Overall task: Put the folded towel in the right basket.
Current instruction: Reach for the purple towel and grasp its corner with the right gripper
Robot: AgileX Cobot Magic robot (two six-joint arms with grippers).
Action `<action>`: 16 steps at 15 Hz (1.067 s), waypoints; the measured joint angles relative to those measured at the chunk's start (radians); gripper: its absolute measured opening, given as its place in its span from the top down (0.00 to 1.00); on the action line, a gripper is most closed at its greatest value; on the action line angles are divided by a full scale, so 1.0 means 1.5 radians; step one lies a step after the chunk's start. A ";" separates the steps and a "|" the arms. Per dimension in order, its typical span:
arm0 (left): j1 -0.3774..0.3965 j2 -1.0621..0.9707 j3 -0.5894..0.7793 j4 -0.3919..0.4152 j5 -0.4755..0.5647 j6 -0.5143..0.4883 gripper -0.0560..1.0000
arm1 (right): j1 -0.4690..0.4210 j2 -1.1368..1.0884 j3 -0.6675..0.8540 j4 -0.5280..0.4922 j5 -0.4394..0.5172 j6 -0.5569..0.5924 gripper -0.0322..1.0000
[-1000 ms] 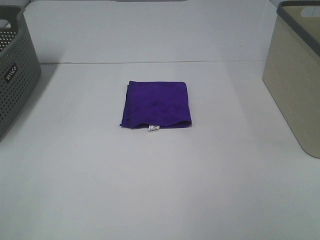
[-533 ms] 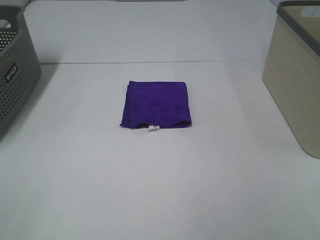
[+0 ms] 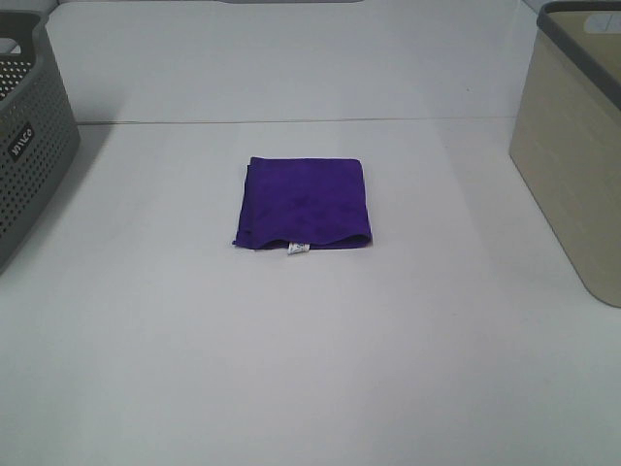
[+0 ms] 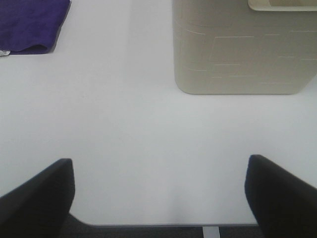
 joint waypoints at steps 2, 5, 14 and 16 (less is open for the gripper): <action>0.000 0.000 0.000 0.000 0.000 0.000 0.01 | 0.000 0.000 0.000 0.000 0.000 0.000 0.10; 0.000 0.000 0.000 0.000 0.000 0.000 0.01 | 0.000 0.027 -0.009 0.000 0.000 -0.009 0.10; 0.000 0.000 0.000 0.000 0.000 0.000 0.01 | 0.001 0.760 -0.432 0.223 0.062 -0.059 0.12; 0.000 0.000 0.000 0.000 0.000 0.000 0.01 | 0.069 0.923 -0.484 0.316 -0.007 -0.097 0.14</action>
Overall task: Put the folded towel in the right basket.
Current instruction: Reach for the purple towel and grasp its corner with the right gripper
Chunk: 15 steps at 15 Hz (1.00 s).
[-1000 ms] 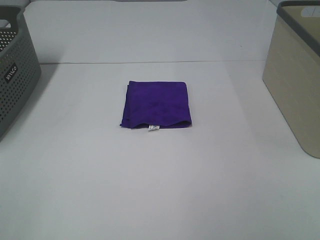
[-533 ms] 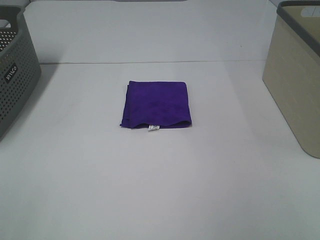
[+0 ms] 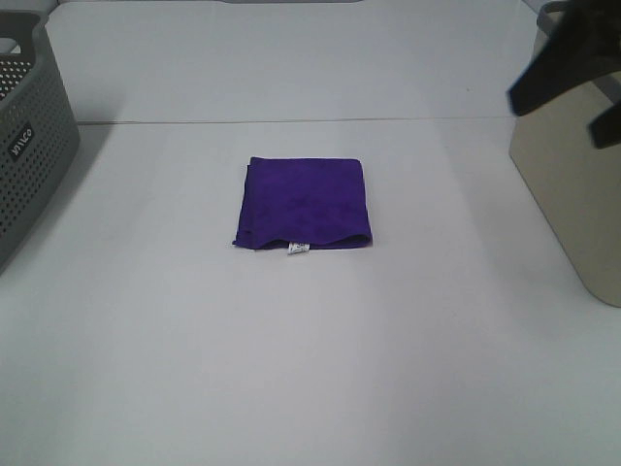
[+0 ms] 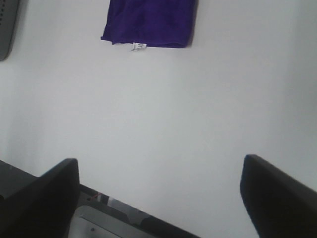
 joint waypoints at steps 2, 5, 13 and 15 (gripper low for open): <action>0.000 0.000 0.000 0.000 0.000 0.000 0.01 | 0.062 0.157 -0.068 0.013 -0.037 -0.007 0.15; 0.000 0.000 0.000 0.000 0.000 0.000 0.01 | 0.103 0.345 -0.187 0.021 -0.053 -0.008 0.15; 0.000 0.000 0.000 0.000 0.000 0.000 0.01 | 0.105 0.705 -0.491 0.016 -0.053 -0.003 0.16; 0.000 0.000 0.000 0.000 0.000 0.000 0.01 | 0.105 0.716 -0.499 0.013 -0.060 -0.002 0.17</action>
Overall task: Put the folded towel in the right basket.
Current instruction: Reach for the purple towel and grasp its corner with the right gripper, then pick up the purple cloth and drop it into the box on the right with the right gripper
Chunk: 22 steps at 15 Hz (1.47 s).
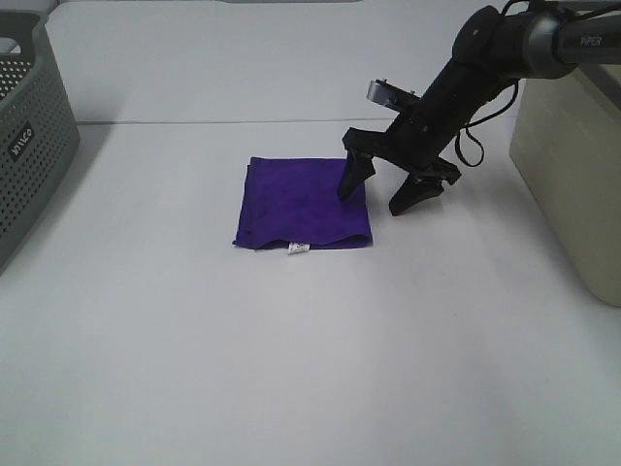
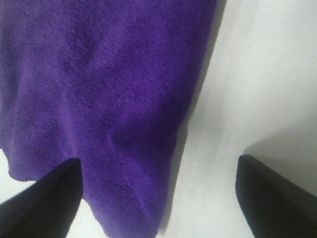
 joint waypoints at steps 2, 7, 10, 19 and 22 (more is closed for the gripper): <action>0.000 0.000 0.000 0.000 0.000 0.000 0.01 | 0.000 0.003 -0.001 0.005 -0.012 0.001 0.17; 0.000 0.000 0.000 0.000 0.000 0.000 0.01 | 0.056 0.035 -0.015 0.065 -0.087 0.014 0.29; 0.000 0.000 0.000 0.000 0.000 0.000 0.01 | 0.109 0.057 -0.017 0.081 -0.161 0.035 0.64; 0.000 0.000 0.000 0.000 0.000 0.000 0.01 | 0.113 -0.105 -0.170 -0.060 0.103 0.031 0.86; 0.000 0.000 0.000 0.000 0.000 0.000 0.01 | 0.111 -0.207 -0.254 -0.167 0.133 0.034 0.86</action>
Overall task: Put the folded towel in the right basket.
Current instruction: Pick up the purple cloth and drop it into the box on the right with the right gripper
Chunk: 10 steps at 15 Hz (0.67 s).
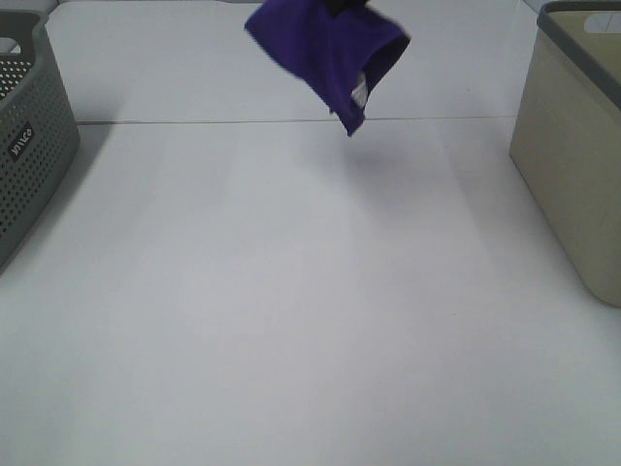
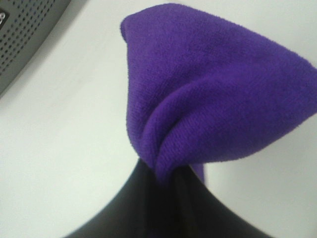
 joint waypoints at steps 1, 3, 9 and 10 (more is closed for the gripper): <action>0.000 0.000 0.000 0.000 0.000 0.000 0.01 | -0.009 -0.038 -0.016 -0.047 0.003 0.001 0.86; 0.000 0.000 0.000 0.000 0.000 0.000 0.01 | -0.061 -0.105 -0.019 -0.134 0.005 0.002 0.86; 0.000 0.000 0.000 0.000 0.000 0.000 0.01 | -0.366 -0.135 -0.019 -0.217 0.009 0.036 0.86; 0.000 0.000 0.000 0.000 0.000 0.000 0.01 | -0.379 -0.131 -0.018 -0.217 0.009 0.039 0.86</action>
